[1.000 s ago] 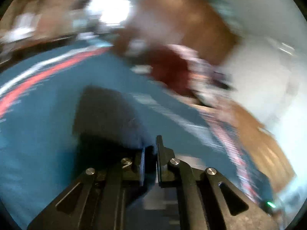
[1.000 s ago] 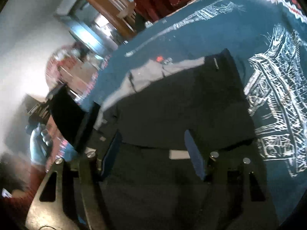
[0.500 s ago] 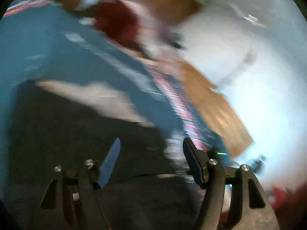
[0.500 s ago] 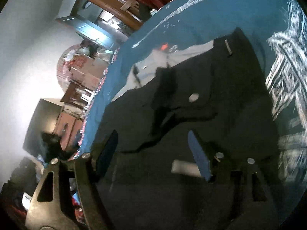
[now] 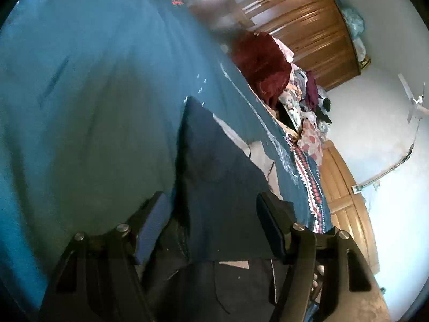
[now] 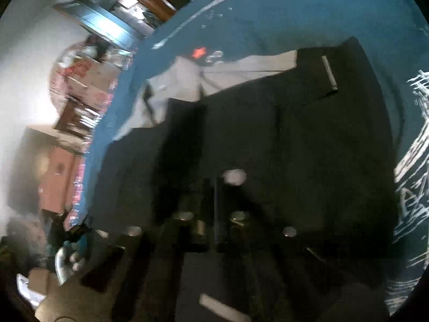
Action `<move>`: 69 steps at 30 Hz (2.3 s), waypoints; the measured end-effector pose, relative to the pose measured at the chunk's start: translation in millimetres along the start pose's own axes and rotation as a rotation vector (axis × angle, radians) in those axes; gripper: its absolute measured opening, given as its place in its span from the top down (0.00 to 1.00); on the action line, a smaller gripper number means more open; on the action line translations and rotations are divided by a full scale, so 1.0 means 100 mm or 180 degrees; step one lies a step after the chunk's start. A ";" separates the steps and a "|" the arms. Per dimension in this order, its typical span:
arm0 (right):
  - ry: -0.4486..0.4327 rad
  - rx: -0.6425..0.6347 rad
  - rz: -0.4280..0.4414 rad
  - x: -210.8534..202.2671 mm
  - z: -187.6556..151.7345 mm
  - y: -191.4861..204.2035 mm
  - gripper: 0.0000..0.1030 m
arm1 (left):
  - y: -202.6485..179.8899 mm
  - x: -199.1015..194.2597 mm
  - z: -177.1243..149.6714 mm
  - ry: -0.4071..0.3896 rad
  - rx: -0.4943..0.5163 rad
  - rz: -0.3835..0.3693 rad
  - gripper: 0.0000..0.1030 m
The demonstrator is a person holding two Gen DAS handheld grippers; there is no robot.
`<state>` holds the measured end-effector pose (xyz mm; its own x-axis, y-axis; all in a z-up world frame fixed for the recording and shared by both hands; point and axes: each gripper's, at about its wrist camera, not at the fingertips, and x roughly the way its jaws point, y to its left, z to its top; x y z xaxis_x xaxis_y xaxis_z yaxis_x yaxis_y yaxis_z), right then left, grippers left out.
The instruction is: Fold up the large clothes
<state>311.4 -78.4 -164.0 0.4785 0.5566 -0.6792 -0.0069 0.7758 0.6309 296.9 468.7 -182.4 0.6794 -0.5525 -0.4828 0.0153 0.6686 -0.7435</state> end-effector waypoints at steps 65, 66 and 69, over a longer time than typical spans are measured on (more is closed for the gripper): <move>0.0460 -0.1288 -0.0108 0.48 -0.43 0.82 0.72 | -0.22 0.61 -0.11 0.0766 0.0732 0.0224 0.10; 0.0442 -0.1179 -0.0121 0.40 -0.42 0.73 0.74 | -0.20 0.59 -0.10 0.0763 0.0690 0.0164 0.10; 0.0300 -0.0828 -0.0214 -0.10 -0.37 0.24 0.84 | -0.15 0.53 -0.06 0.0752 0.0553 0.0009 0.10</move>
<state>274.3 -54.3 -155.6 0.4019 0.5169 -0.7558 -0.2087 0.8554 0.4740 328.5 426.0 -199.9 0.4903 -0.6374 -0.5945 0.1529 0.7344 -0.6613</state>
